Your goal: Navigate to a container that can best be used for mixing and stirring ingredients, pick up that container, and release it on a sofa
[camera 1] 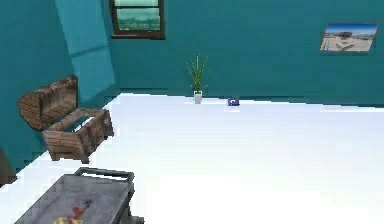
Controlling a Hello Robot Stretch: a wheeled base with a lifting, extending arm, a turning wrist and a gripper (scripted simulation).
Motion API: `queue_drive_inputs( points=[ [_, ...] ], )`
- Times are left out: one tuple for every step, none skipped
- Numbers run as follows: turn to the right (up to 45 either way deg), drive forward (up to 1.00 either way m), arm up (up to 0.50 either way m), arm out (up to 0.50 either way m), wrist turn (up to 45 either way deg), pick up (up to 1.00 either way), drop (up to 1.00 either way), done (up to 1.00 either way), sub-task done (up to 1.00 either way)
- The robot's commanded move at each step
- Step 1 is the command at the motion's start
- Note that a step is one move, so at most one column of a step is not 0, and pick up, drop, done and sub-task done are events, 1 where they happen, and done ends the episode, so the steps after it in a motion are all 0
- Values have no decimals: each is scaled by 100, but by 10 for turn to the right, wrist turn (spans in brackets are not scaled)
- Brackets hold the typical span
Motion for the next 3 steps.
queue_drive_inputs(
  points=[
    [30, 0, 0, 0, 0, 0, 0, 0, 0],
    [0, 80, 0, 0, 0, 0, 0, 0, 0],
    [450, 0, 0, 0, 0, 0, 0, 0, 0]
  ],
)
